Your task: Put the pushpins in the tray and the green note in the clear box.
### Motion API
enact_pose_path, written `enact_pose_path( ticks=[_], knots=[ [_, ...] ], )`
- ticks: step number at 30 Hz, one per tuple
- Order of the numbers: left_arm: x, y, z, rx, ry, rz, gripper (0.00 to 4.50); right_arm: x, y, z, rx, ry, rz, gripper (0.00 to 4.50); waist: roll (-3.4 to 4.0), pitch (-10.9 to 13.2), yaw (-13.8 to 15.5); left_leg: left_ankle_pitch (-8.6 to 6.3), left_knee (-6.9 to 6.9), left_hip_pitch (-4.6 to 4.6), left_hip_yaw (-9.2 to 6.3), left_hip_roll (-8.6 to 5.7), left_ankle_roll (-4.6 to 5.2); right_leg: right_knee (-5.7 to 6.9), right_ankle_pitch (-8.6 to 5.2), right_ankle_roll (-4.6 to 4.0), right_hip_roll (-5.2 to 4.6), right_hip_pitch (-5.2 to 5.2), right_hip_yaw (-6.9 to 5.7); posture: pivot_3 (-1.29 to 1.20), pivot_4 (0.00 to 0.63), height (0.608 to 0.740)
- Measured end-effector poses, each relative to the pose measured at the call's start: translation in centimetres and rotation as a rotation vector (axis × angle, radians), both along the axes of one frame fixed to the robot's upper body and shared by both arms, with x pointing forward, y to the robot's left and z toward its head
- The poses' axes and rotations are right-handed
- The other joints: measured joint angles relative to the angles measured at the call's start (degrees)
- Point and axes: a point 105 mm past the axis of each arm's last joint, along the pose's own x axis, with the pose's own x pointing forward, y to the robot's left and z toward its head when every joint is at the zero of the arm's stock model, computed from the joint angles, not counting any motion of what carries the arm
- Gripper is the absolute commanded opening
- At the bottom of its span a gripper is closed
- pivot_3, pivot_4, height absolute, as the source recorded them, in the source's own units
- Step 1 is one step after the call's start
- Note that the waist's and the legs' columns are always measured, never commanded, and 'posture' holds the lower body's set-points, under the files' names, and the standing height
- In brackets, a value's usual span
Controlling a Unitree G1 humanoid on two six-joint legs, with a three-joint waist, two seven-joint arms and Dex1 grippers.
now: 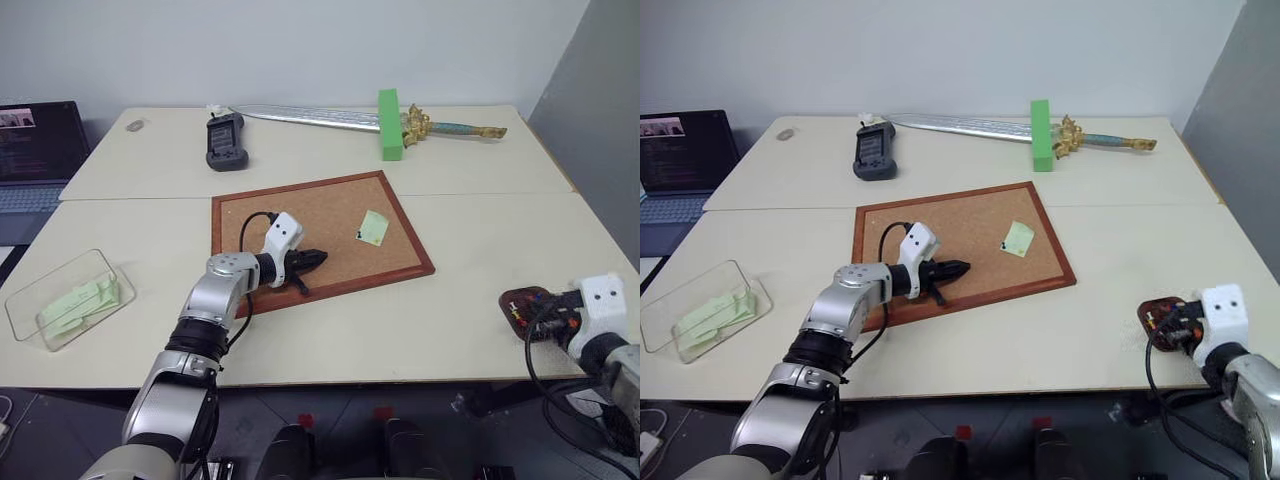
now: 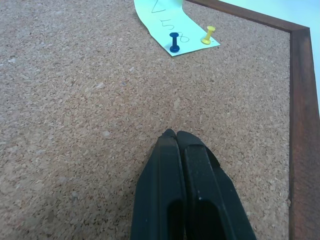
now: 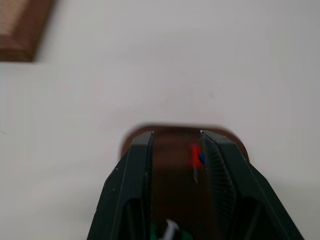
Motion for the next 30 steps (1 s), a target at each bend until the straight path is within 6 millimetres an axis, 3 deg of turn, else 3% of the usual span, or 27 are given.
enact_pose_path(
  ticks=[9, 20, 30],
  knots=[
    [0.1, -0.3, 0.2, 0.000, 0.002, -0.016, 0.00, 5.8, 8.3, 3.0, 0.059, -0.136, 0.373, 1.56, -0.02, 0.0, 0.2, 0.01, 0.01, -0.05, -0.10, 0.00, 0.00, -0.02, 0.01, -0.02, 0.00, 0.00, -0.08, 0.00, 0.150, 0.740],
    [-0.2, -0.1, 0.3, 0.010, 0.002, -0.014, 0.00, 9.6, 13.8, 0.6, 0.050, -0.140, 0.575, 1.56, -0.02, 0.0, -0.1, 0.01, 0.01, -0.08, -0.08, 0.06, -0.01, 0.01, 0.02, -0.04, -0.07, -0.08, -0.06, 0.00, 0.150, 0.740],
    [-0.5, 0.0, 0.4, 0.017, -0.002, -0.014, 0.00, 12.1, 16.7, -1.1, 0.051, -0.119, 0.610, 1.56, -0.01, 0.0, -0.2, 0.01, -0.01, -0.12, -0.03, 0.10, -0.01, 0.02, 0.03, -0.05, -0.09, -0.19, -0.01, 0.00, 0.150, 0.740]
  ],
)
